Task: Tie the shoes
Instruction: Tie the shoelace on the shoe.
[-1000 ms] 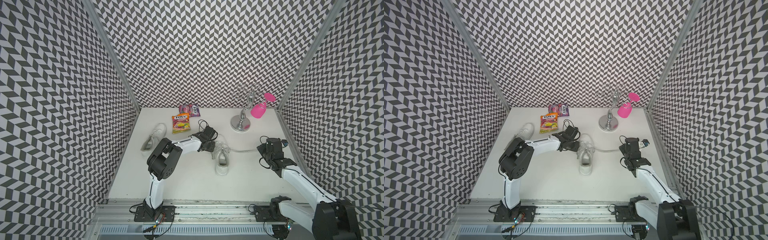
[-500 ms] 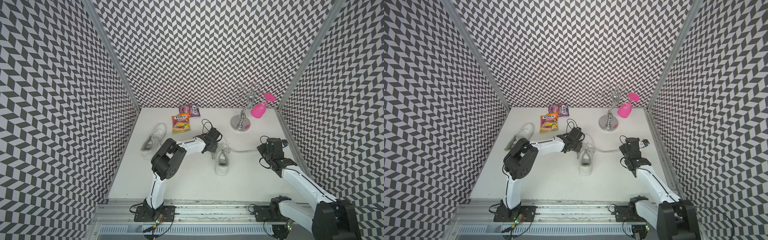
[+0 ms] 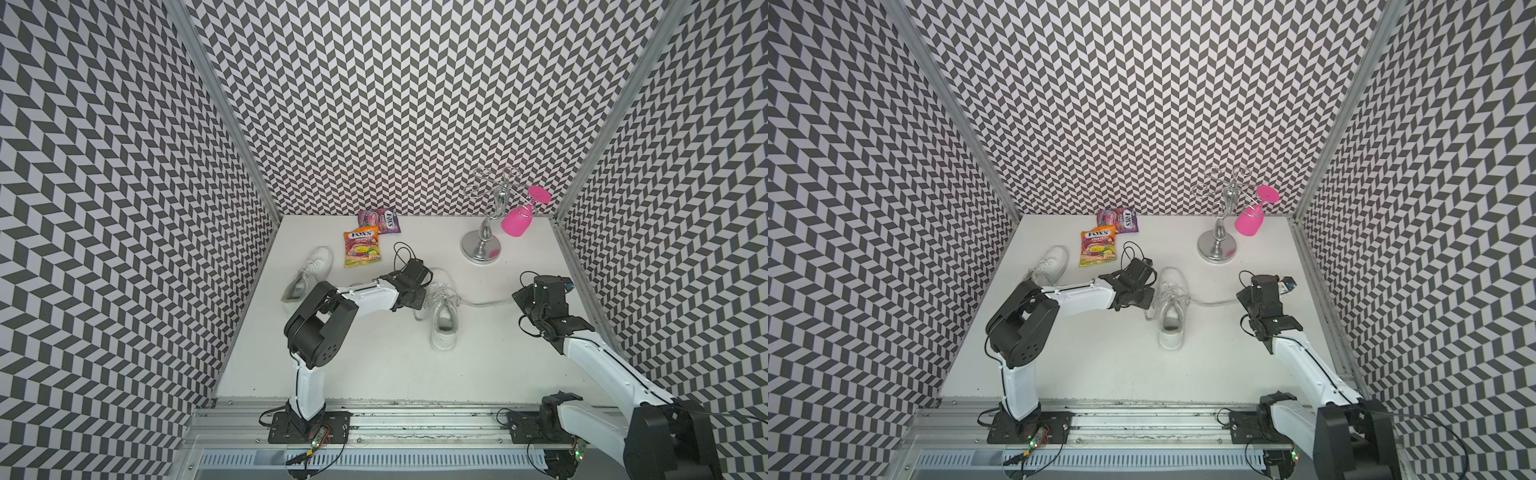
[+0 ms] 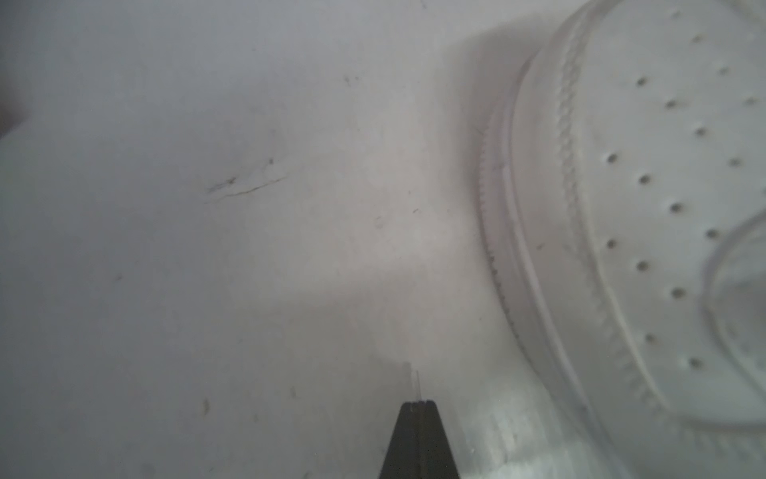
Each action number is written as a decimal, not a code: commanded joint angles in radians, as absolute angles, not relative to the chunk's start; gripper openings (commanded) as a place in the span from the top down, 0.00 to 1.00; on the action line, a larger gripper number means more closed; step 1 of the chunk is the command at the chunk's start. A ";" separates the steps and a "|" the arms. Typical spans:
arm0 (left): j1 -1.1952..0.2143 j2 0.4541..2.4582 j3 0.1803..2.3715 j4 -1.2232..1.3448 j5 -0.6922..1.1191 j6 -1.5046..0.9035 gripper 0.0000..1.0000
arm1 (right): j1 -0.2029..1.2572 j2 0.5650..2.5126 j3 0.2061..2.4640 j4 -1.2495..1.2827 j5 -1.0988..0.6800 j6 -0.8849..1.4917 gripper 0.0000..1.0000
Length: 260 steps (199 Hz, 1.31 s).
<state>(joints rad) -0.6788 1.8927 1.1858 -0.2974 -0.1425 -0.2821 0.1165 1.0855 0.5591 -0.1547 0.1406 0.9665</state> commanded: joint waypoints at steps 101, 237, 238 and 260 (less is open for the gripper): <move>-0.463 1.388 1.143 -0.086 -0.238 -0.197 1.00 | 0.110 0.957 0.720 0.135 0.139 0.567 1.00; -0.201 1.150 0.950 -0.076 -0.397 -0.306 1.00 | 0.109 0.894 0.716 -0.052 0.773 0.595 1.00; -0.200 1.149 0.949 -0.076 -0.398 -0.307 1.00 | 0.108 0.895 0.715 -0.053 0.777 0.595 1.00; -0.193 1.126 0.934 -0.064 -0.402 -0.321 1.00 | 0.105 0.900 0.712 -0.071 0.873 0.594 1.00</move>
